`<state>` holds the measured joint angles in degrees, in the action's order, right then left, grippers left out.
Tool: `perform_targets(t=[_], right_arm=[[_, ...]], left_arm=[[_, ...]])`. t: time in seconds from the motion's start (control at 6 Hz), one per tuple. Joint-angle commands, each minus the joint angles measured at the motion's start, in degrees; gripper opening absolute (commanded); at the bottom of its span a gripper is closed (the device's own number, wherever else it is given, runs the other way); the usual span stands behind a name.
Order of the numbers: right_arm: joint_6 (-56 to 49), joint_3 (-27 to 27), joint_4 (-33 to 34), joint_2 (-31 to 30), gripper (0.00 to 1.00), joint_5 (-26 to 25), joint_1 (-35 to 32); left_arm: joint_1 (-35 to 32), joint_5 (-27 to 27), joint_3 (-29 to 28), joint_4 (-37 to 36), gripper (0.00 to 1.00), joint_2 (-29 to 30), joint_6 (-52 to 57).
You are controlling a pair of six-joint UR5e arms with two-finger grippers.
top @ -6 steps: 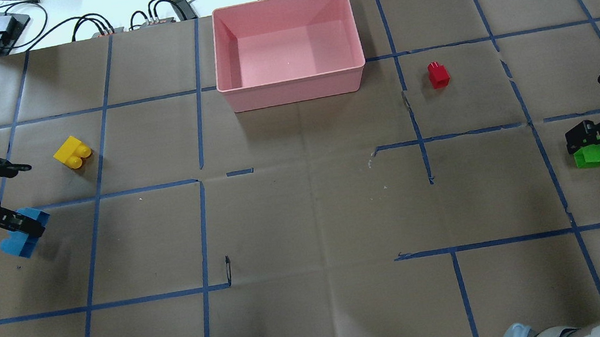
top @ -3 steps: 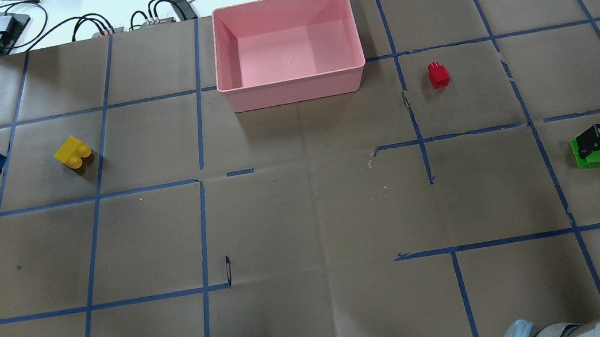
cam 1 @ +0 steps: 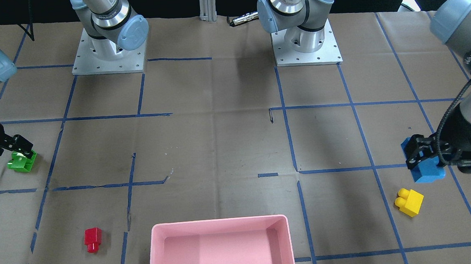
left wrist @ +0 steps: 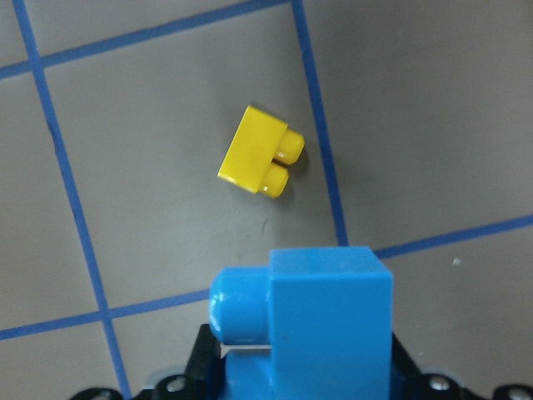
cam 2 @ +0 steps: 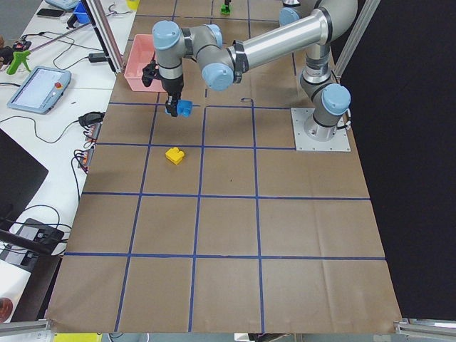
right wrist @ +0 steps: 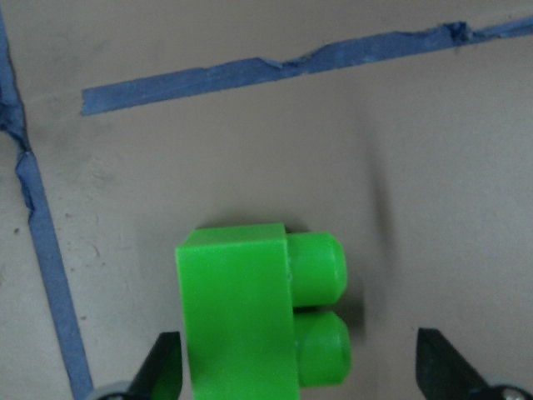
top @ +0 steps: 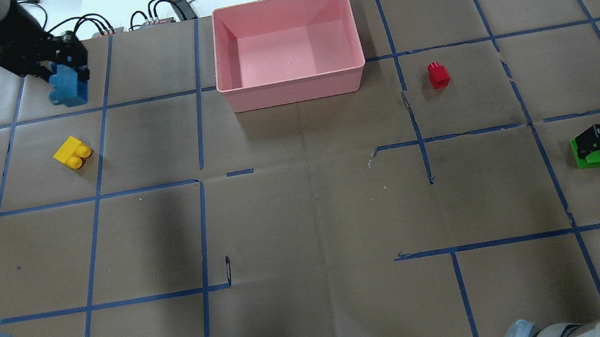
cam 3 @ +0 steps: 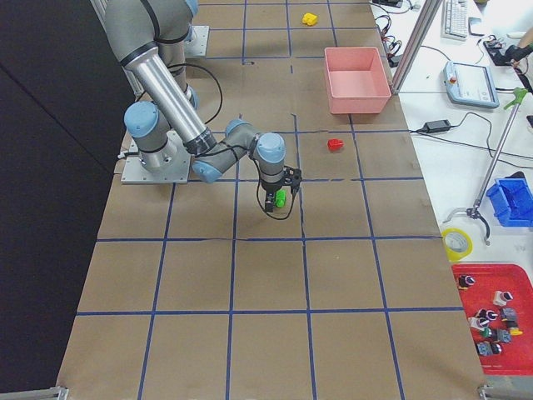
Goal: Put all blocks into box
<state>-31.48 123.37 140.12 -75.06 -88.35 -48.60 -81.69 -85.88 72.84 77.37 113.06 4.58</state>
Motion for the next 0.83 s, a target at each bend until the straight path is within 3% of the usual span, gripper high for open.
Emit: perform_targets(t=[0.0,0.33,0.5,0.67], right_arm=[[0.1,-0.1,0.5,1.1,0.99,0.3,-0.3],[0.2,-0.1,0.4,1.5,0.93,0.3,-0.4],[0.2,-0.1,0.3,1.2,0.64,0.2,-0.4],[0.2,-0.1,0.3,1.2,0.43,0.2,-0.5]], left_arm=[[-11.7,2.3,-11.0,1.0,0.18,6.7,-18.6],[-18.2,2.2,-22.0,0.4,0.18,17.8,-26.0],[-18.3,2.0,-25.5,0.1,0.18,22.4,-25.9],[-18.1,1.9,-26.3,-2.2,0.18,25.7,-25.2]])
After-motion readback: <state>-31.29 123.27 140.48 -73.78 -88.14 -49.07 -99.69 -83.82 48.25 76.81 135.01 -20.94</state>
